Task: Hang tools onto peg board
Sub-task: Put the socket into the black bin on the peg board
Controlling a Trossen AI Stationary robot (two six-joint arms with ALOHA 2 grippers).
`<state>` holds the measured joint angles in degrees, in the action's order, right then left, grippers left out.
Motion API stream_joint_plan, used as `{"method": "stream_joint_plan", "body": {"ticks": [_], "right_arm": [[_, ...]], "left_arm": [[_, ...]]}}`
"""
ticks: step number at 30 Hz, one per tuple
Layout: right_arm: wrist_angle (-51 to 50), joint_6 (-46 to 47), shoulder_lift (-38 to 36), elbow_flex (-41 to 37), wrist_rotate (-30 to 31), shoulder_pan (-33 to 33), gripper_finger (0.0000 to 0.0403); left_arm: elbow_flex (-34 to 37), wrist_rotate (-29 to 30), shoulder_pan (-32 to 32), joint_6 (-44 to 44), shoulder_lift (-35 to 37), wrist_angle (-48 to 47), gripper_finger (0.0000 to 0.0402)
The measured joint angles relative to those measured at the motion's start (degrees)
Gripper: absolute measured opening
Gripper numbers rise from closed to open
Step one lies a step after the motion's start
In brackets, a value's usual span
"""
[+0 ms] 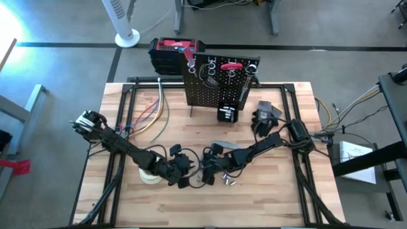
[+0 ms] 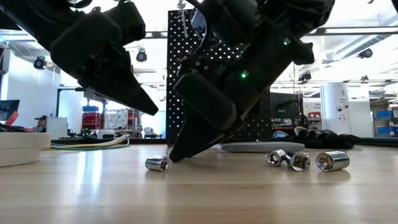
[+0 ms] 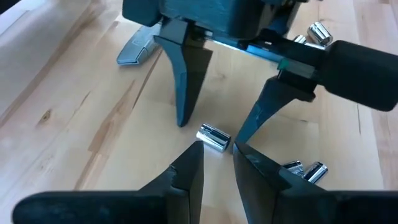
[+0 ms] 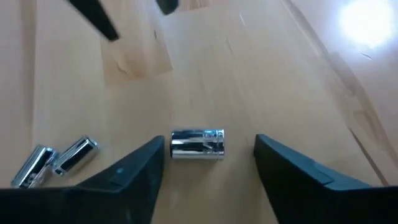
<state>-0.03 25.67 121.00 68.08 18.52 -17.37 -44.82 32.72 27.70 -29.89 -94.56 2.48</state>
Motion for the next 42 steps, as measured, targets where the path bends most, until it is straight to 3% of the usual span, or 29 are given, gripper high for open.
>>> {"method": "stream_joint_plan", "body": {"ticks": [5,12,19,24,33,37,42], "right_arm": [[0.0,-1.6,0.0,0.3,-0.6,0.1,0.0181],[0.0,-2.8,-0.3,0.2,-1.2,0.5,0.0068],[-1.8,-3.3,-2.3,-0.2,-1.2,0.3,0.0068],[-10.8,-3.4,-7.9,-0.3,-0.1,-0.5,0.0068],[-29.1,-1.8,-23.8,-3.1,13.3,-1.0,0.0068],[-30.2,0.2,-32.4,-7.2,19.4,0.6,0.0068],[-28.7,1.3,-40.2,-12.5,20.4,4.7,0.0069]], "left_arm": [[0.0,0.3,0.0,0.0,0.0,0.0,0.0077],[0.0,0.3,0.0,0.0,0.0,0.0,0.0077],[0.0,0.3,0.0,0.0,0.0,0.0,0.0077],[0.0,0.3,0.2,0.0,-0.1,-0.6,0.0077],[0.0,0.2,0.3,0.2,-0.1,-0.4,0.0077],[0.3,-0.7,0.5,1.0,-0.1,0.0,0.0077],[0.6,-0.7,0.5,1.1,-0.1,0.0,0.0077]]}}
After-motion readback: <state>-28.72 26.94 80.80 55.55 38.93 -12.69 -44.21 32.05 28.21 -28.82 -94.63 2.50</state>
